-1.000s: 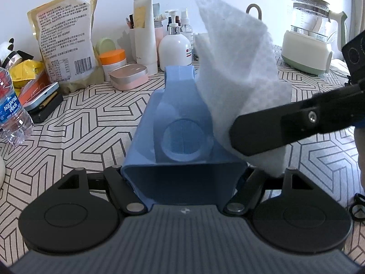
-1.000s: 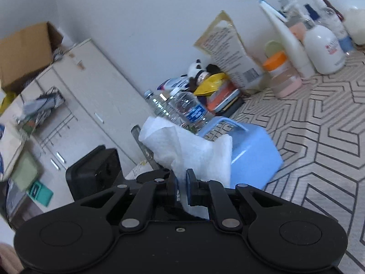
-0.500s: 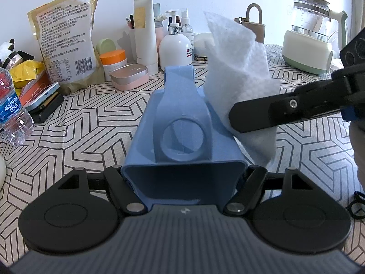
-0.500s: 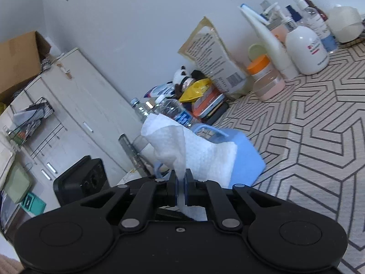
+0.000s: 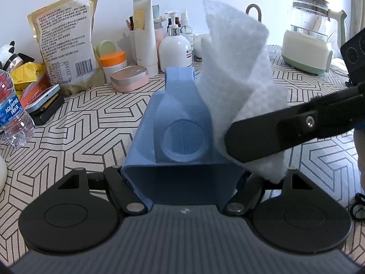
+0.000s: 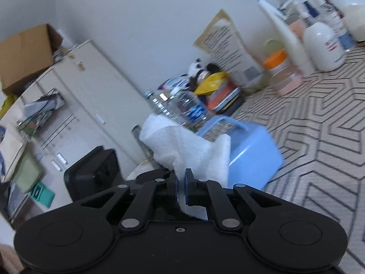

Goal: Clean container
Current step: 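Wipe the container's side wall again with the right gripper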

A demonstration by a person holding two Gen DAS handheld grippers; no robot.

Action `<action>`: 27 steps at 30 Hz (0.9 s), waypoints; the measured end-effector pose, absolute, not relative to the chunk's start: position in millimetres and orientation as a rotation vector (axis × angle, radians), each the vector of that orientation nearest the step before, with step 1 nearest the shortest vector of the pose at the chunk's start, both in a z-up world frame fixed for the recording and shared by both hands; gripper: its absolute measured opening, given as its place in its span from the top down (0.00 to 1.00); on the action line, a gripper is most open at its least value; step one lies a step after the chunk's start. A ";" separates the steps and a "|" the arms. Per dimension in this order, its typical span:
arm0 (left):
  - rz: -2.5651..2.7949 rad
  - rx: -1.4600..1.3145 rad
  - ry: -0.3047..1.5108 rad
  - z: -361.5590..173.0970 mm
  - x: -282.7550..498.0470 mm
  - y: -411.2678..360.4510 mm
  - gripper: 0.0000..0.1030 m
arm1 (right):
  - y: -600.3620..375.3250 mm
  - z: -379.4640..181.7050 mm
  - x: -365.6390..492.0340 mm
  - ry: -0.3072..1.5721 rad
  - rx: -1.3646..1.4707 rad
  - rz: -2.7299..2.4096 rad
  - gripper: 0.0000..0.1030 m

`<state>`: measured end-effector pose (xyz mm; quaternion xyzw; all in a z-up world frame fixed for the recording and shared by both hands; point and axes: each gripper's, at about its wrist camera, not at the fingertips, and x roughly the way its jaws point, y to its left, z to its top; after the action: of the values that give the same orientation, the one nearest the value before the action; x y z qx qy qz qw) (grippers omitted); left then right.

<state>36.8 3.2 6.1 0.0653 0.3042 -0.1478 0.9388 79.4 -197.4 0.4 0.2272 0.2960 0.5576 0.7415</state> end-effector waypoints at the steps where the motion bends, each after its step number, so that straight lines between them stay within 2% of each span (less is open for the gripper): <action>1: -0.301 0.135 0.620 6.1 36.4 2.8 0.28 | -197.2 0.6 79.4 0.648 0.495 1.223 0.92; 27: -0.300 0.132 0.625 5.9 37.1 2.9 0.28 | -213.7 -4.8 88.5 0.646 0.488 1.047 0.94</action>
<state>37.1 2.9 5.9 0.0647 0.3059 -0.1468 0.9384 88.5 -213.7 -4.8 0.2266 0.3000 0.4862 0.7888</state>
